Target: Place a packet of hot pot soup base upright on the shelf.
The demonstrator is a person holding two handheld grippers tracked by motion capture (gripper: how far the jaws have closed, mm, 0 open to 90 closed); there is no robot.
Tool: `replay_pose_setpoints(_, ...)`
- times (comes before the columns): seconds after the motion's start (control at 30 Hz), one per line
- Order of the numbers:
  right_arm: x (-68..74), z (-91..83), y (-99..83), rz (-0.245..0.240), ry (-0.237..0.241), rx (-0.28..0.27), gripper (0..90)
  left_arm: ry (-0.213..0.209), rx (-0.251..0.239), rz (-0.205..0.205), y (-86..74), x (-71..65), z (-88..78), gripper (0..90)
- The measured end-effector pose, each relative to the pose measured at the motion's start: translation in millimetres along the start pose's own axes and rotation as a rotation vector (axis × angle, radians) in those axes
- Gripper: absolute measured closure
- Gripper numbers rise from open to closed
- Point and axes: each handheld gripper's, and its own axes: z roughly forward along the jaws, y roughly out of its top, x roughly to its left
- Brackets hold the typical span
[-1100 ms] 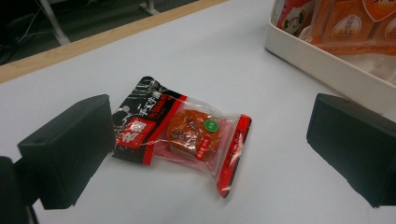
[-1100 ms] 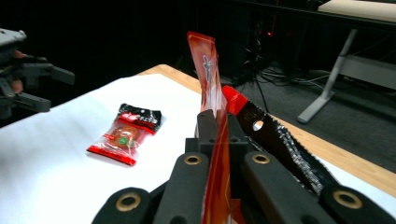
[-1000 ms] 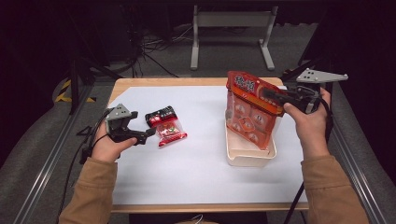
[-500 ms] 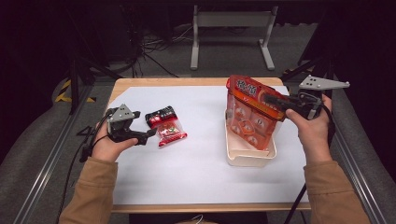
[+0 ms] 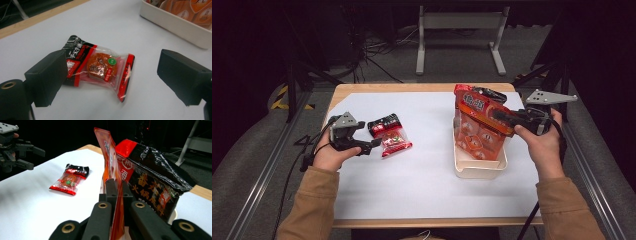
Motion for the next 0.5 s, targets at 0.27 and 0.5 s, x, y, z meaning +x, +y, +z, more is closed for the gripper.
replay_pose_setpoints(0.27, 1.0, -4.2, -4.0, 0.000, -0.012, 0.005, 89.4, 0.028, -0.014, -0.053, -4.7, 7.9, 5.3, 3.6)
replay_pose_setpoints(0.5, 4.1, -9.0, -5.3, 0.014, -0.030, -0.022, 79.0, 0.046, -0.032, -0.091, -6.7, 16.8, 5.0, 3.6)
